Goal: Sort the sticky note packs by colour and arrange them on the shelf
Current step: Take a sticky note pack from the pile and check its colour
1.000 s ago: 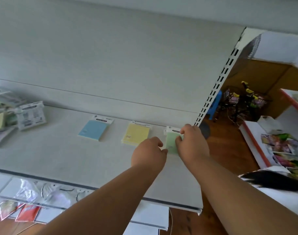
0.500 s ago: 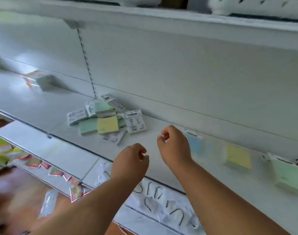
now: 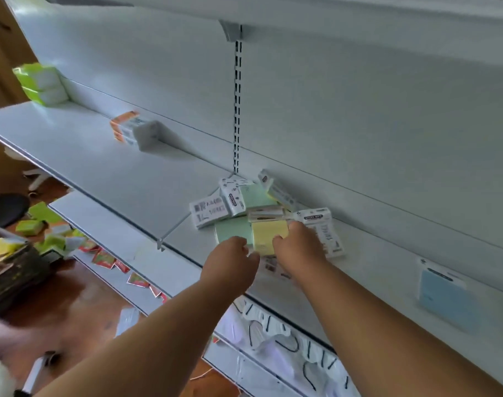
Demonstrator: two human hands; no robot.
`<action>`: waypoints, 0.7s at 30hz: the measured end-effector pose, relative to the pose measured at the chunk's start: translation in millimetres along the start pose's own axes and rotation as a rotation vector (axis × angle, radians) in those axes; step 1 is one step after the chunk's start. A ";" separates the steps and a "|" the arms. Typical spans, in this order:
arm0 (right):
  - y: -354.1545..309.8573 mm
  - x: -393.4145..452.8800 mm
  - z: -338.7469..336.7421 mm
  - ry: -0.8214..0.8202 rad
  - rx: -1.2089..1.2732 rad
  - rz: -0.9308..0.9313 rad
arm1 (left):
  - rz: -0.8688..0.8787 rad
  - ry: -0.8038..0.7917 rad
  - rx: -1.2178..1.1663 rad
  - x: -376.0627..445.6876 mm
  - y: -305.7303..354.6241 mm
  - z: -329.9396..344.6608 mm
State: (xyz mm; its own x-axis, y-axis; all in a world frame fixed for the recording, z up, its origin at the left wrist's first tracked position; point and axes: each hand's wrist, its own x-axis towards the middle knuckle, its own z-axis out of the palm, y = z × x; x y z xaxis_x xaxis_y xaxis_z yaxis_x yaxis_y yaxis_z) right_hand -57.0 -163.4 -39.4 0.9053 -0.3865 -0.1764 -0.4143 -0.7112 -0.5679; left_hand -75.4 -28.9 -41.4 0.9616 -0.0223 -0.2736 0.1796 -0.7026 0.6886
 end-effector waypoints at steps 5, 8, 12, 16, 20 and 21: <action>-12.5 3.2 -7.9 0.066 0.158 0.085 | -0.060 -0.069 -0.244 17.4 -4.7 -8.7; -16.1 -15.8 -19.5 0.086 0.368 0.066 | -0.021 -0.072 -0.310 17.4 -11.5 -9.2; 9.3 -51.0 -29.6 0.223 0.515 0.105 | 0.183 -0.192 -0.232 4.8 -4.8 4.9; 54.6 -96.3 -63.9 0.375 0.465 0.164 | 0.376 -0.340 -0.196 -37.1 17.1 24.7; 101.7 -130.2 -100.7 0.513 0.387 0.228 | 0.518 -0.475 -0.135 -70.1 48.9 53.5; 116.0 -135.9 -106.5 0.530 0.365 0.256 | 0.539 -0.500 -0.121 -75.4 56.8 63.8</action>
State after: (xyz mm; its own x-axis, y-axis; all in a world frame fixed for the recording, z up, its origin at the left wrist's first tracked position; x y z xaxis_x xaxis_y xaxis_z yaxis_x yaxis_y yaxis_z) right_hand -238.1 -256.0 4.3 0.5763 -0.8169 0.0228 -0.4670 -0.3521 -0.8112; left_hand -151.0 -112.4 -24.5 0.7186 -0.6831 -0.1300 -0.2409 -0.4200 0.8750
